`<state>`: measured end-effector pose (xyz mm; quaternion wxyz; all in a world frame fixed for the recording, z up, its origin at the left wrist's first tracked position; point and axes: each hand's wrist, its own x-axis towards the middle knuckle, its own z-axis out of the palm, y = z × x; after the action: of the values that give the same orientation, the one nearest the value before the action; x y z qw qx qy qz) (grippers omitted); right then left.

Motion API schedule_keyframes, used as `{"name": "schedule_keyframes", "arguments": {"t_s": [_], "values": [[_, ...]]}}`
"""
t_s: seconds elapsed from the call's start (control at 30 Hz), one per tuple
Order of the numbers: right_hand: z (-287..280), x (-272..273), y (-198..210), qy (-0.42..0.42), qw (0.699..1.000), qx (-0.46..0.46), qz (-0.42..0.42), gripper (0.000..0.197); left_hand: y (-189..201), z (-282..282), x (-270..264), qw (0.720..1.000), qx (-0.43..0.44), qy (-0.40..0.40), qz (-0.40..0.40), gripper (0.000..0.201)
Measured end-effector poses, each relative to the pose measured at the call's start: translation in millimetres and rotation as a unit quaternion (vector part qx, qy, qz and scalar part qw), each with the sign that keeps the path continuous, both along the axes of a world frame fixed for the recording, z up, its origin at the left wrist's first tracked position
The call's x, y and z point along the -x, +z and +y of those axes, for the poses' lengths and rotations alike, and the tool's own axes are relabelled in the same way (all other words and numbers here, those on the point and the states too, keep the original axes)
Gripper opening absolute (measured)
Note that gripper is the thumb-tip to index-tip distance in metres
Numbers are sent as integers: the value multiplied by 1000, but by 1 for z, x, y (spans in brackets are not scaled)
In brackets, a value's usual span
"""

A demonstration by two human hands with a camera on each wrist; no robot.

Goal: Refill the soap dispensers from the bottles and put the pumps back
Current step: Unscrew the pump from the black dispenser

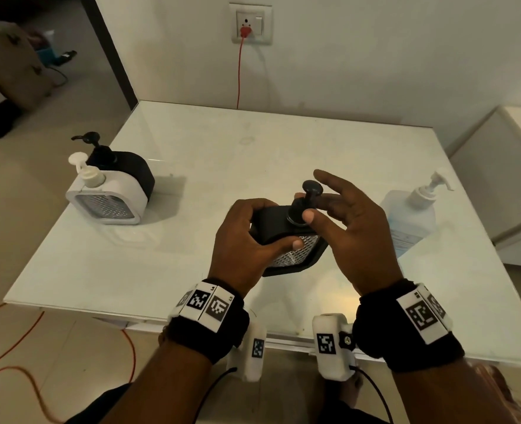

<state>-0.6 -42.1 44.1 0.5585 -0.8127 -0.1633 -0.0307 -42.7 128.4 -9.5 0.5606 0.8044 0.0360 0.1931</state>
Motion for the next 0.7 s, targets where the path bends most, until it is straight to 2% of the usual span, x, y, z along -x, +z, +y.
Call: {"name": "schedule_keyframes", "arguments": {"t_s": [0.17,0.33,0.5,0.57,0.7], "values": [[6,3,0,-41,999,18,-8,48,1,-1,1,1000,-7,-5,-7,59],[0,2,1,-23,1000,-18,6,53,0,0,0,1000,-10,3,-10,54],[6,4,-3,-53,997,47,15,52,1,-4,2,1000,-4,-18,-2,54],[5,3,-1,-37,999,21,12,42,1,-3,2,1000,-3,-13,-1,53],[-2,1,0,-14,999,-38,33,53,1,0,0,1000,4,3,-11,56]]}}
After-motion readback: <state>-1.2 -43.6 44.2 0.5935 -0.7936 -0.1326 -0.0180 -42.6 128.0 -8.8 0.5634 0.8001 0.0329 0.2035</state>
